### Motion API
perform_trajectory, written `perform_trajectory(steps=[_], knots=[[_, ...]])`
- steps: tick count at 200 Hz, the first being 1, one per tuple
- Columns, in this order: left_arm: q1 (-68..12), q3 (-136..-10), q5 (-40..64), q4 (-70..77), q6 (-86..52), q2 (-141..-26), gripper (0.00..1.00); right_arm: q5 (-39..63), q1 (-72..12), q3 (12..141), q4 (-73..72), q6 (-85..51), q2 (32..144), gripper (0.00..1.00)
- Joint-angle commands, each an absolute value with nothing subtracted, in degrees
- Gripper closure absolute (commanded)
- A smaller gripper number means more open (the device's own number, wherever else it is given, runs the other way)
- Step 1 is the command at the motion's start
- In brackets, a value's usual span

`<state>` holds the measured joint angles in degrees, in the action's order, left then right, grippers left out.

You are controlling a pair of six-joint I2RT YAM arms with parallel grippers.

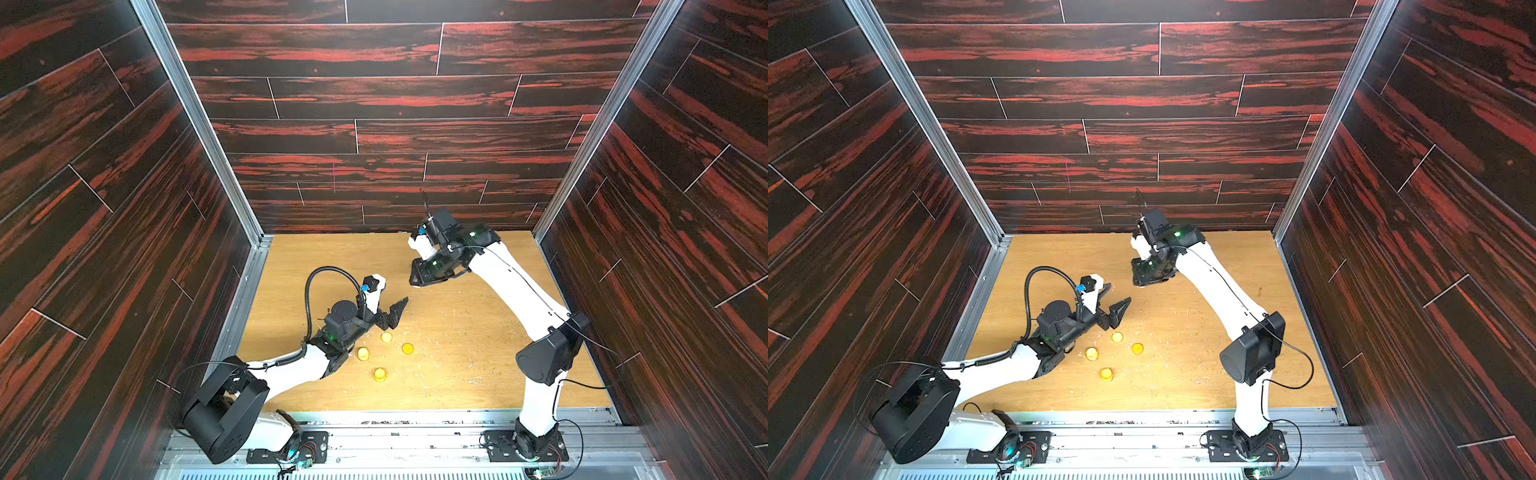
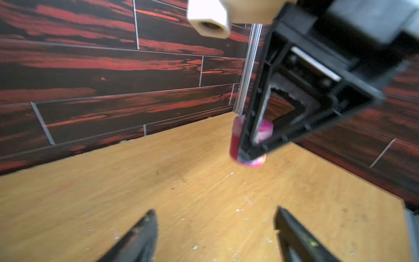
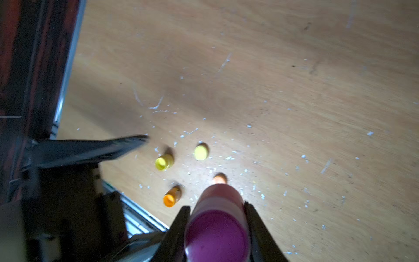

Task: Close the paint jar lid
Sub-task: Place the paint jar at the center of the board.

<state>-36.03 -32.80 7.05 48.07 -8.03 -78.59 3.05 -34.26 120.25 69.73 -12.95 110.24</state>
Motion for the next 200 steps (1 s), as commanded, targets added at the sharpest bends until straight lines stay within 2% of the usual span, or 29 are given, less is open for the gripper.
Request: perform_trajectory(steps=[1, 26, 93, 123, 200], knots=[[-35.25, -32.09, 5.32, 46.50, -8.17, -75.05, 0.04, -0.24, -30.72, 115.90, 67.12, -12.13, 109.24, 0.76], [-34.81, -30.86, 4.35, 46.05, -8.88, -72.61, 0.00, -2.83, -26.64, 109.62, 61.14, -11.52, 108.41, 0.76], [-34.54, -31.97, 3.09, 35.86, -7.90, -65.36, 0.00, -4.44, -16.02, 96.70, 42.19, -11.95, 111.50, 0.75], [-34.20, -32.79, -0.22, 31.06, -9.83, -64.10, 0.00, -3.85, -14.46, 96.55, 40.49, -11.33, 115.77, 0.73], [-33.84, -30.50, 0.44, 32.17, -10.20, -61.44, 0.00, -2.40, -13.81, 94.90, 38.86, -11.78, 121.80, 0.70]])
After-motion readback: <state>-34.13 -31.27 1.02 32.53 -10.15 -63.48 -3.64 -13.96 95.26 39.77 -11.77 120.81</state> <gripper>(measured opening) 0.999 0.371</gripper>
